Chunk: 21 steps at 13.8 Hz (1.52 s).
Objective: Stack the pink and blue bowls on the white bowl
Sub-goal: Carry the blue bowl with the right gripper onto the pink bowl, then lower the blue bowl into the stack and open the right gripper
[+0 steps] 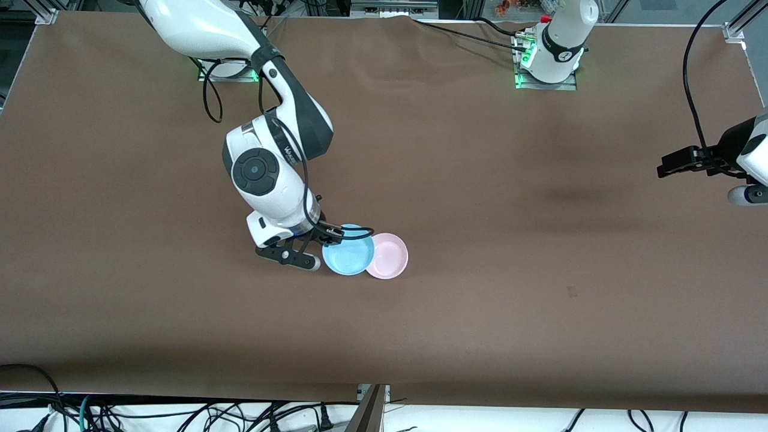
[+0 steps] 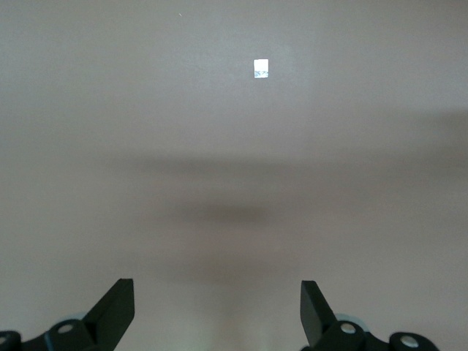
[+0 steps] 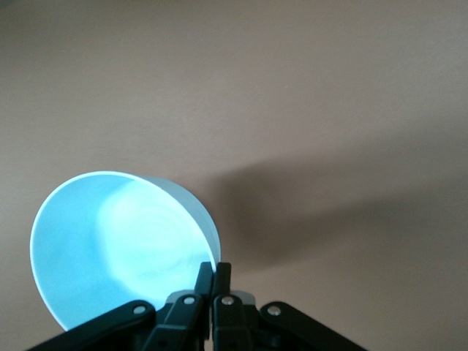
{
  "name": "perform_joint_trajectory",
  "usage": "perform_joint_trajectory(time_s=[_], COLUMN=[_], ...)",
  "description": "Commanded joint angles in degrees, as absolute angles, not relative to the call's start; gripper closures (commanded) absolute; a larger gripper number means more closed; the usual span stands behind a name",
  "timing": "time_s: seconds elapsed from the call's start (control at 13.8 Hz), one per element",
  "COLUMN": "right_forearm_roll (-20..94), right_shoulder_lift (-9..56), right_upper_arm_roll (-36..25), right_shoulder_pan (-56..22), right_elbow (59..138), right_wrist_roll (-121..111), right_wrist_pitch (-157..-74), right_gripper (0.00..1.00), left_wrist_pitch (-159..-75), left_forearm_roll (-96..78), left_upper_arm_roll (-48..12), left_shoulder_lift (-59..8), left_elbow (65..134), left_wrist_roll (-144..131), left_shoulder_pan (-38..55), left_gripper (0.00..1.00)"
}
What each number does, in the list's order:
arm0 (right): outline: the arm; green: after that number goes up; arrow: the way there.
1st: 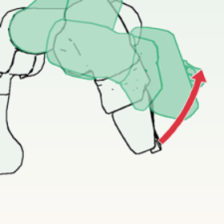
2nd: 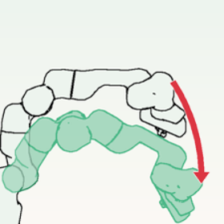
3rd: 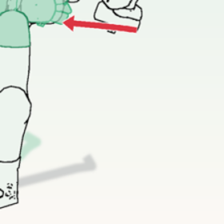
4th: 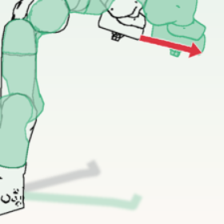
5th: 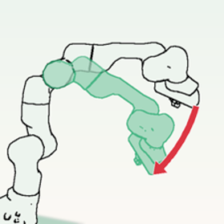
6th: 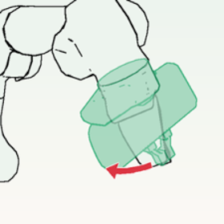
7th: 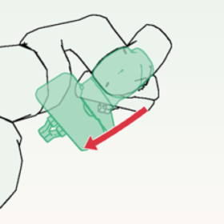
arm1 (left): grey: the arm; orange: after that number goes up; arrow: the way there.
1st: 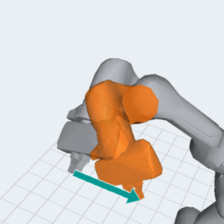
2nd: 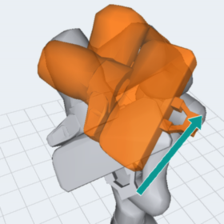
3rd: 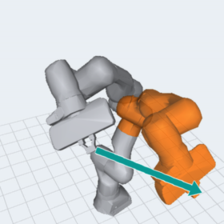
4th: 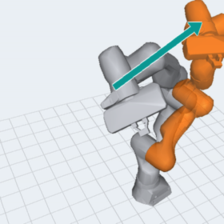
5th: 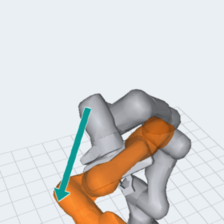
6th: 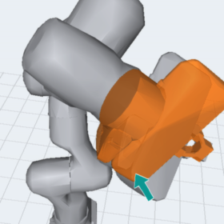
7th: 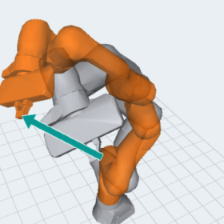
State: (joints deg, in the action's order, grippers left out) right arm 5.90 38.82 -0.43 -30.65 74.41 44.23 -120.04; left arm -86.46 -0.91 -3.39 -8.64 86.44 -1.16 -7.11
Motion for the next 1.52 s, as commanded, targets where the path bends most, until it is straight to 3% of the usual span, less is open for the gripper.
perform_joint_trajectory(time_s=[0.0, 0.43, 1.45], right_forearm_roll=[6.33, 6.42, 8.09], right_shoulder_lift=[39.9, 43.32, 46.67], right_upper_arm_roll=[0.35, 1.67, 3.78], right_shoulder_pan=[-30.76, -31.03, -31.46], right_elbow=[72.51, 72.51, 72.51], right_wrist_roll=[45.7, 47.46, 47.46], right_wrist_pitch=[-120.15, -128.4, -131.75], right_gripper=[1.0, 1.0, 1.0], left_wrist_pitch=[-86.4, -86.4, -86.4], left_forearm_roll=[-0.35, -0.44, -0.44], left_upper_arm_roll=[-3.87, -3.87, -3.87], left_shoulder_lift=[-8.96, -8.96, -8.96], left_elbow=[85.43, 85.34, 85.34], left_wrist_roll=[-1.67, -1.67, -1.67], left_shoulder_pan=[-7.47, -7.47, -7.38], left_gripper=[0.0, 0.0, 0.0])
